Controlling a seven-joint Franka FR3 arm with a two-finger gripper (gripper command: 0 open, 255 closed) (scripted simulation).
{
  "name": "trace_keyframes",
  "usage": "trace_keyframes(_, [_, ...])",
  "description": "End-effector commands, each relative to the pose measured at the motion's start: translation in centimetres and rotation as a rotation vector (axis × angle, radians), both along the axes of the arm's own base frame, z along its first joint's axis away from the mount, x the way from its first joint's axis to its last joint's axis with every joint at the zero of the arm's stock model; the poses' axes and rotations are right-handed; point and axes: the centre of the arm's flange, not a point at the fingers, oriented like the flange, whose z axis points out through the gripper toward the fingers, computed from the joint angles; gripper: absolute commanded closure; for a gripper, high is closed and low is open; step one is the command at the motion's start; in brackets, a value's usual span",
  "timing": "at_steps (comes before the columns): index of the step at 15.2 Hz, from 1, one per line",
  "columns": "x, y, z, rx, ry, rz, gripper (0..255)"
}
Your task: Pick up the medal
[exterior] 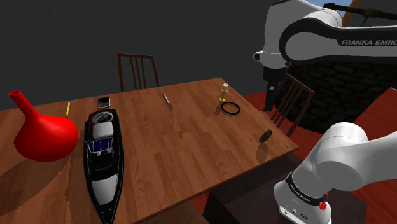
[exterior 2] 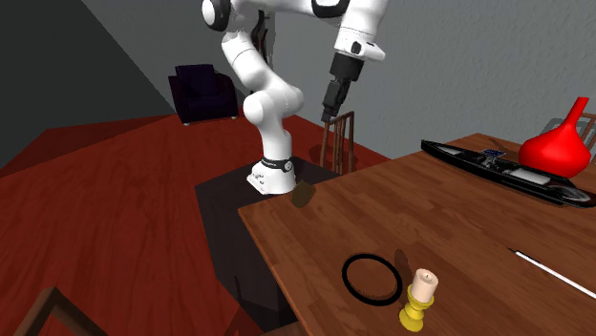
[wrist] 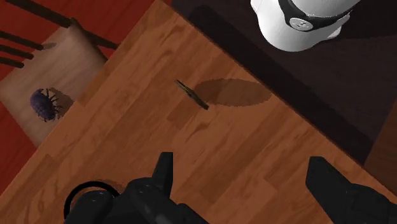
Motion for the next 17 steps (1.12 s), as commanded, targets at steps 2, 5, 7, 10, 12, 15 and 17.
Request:
trace_keyframes(2, [-0.7, -0.4, -4.0, -0.011, 0.050, 0.196, 0])
trace_keyframes(5, [-1.3, -0.9, -7.9, -0.022, 0.099, 0.384, 0])
trace_keyframes(7, [-1.7, -1.3, -10.5, -0.029, 0.132, 0.510, 0])
trace_keyframes(10, [-2.5, -2.1, -14.3, -0.040, 0.182, 0.698, 0])
trace_keyframes(12, [-3.0, -2.7, -16.8, -0.048, 0.214, 0.823, 0])
trace_keyframes(15, [-3.0, -2.8, -18.2, -0.049, 0.218, 0.839, 0])
trace_keyframes(17, [-3.0, -2.8, -19.3, -0.049, 0.218, 0.839, 0])
